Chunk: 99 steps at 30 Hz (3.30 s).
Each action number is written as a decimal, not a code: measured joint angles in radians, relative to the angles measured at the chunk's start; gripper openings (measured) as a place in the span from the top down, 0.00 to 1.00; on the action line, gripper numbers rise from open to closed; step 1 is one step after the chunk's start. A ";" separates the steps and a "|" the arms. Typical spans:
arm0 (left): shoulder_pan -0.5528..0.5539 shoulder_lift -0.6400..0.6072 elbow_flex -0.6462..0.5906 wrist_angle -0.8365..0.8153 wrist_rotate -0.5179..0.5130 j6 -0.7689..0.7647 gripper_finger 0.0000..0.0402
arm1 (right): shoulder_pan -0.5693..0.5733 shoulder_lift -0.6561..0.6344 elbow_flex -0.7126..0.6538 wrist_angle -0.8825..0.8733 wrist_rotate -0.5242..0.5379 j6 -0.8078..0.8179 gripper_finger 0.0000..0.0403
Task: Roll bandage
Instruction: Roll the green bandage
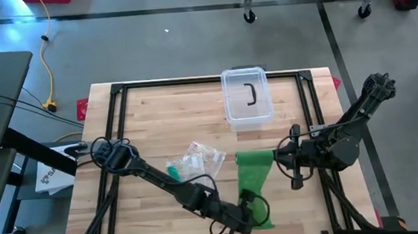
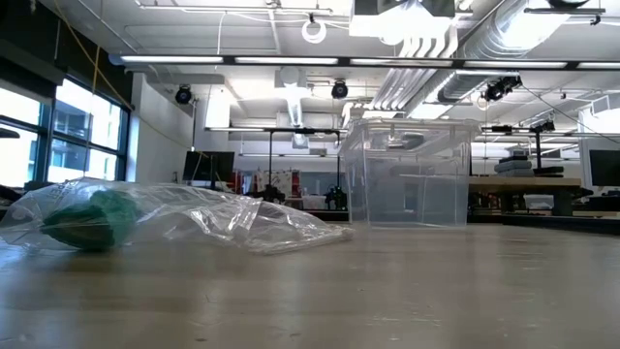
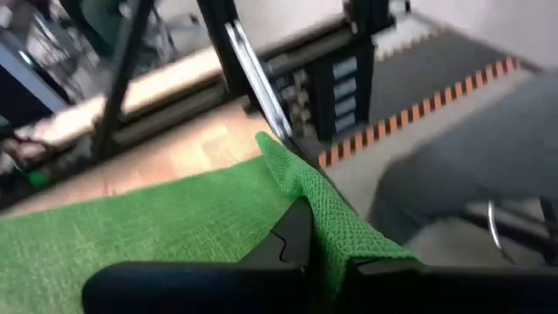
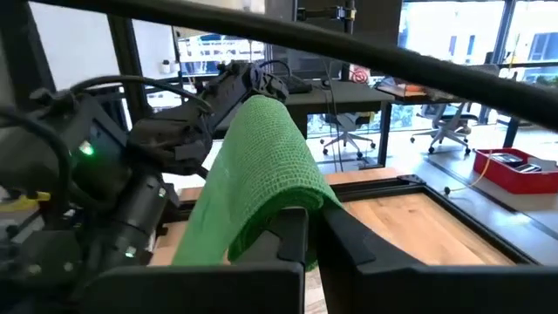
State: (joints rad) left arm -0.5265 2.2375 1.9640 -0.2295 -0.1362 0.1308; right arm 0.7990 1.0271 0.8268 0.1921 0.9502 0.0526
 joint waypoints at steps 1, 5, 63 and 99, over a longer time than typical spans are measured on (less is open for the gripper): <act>0.000 0.000 0.000 -0.018 0.001 -0.001 0.99 | 0.000 0.000 0.000 0.000 -0.006 0.006 1.00; 0.001 -0.010 0.000 -0.042 0.001 -0.007 0.89 | 0.000 0.002 0.000 0.007 -0.035 0.018 1.00; -0.114 -0.078 -0.278 -0.246 -0.994 -0.796 0.41 | 0.002 0.016 0.003 -0.041 -0.037 0.036 1.00; 0.082 -0.111 -0.508 0.272 -0.697 -0.362 1.00 | 0.091 0.021 0.002 -0.054 -0.047 0.052 1.00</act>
State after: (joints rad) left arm -0.4441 2.1269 1.4565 0.0430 -0.8334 -0.2311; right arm 0.8900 1.0481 0.8291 0.1383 0.9036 0.1045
